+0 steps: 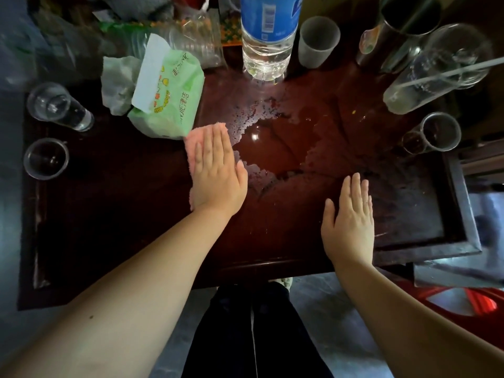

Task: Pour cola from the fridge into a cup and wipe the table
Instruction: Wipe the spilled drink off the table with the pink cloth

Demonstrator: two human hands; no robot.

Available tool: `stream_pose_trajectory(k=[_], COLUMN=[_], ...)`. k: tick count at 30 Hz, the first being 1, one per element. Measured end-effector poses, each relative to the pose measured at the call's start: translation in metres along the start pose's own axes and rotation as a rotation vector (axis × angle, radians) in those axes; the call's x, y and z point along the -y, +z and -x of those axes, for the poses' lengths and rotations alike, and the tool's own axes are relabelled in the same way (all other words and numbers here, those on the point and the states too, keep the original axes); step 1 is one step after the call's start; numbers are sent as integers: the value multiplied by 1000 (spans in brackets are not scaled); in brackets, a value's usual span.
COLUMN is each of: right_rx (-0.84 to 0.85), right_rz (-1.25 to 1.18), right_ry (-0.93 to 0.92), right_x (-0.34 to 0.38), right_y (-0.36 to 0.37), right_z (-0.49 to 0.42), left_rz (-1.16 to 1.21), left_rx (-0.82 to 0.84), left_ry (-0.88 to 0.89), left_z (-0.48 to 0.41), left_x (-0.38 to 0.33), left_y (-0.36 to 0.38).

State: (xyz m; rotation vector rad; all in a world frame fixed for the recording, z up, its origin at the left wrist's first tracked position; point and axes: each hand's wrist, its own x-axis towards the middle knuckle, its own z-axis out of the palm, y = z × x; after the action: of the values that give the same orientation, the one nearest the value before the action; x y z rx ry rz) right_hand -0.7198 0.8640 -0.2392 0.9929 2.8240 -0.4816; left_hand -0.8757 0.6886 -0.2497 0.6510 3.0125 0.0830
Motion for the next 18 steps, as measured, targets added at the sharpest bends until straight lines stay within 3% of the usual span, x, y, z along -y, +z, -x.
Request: stream_pose_trajectory(k=[5,12,18], right_rx=[-3,-4,-6], right_rz=[-8,-1,0], right_ry=[2,2,4], right_x=[1,1,1], right_y=[-1,-4,-5], right_z=[0,0,0], left_rz=[46,77,15], left_rx=[-1,44,55], left_ry=[-4,157,15], left_z=[26,50,39], left_x=[-10,-1,-2], left_y=[1,-7,-4])
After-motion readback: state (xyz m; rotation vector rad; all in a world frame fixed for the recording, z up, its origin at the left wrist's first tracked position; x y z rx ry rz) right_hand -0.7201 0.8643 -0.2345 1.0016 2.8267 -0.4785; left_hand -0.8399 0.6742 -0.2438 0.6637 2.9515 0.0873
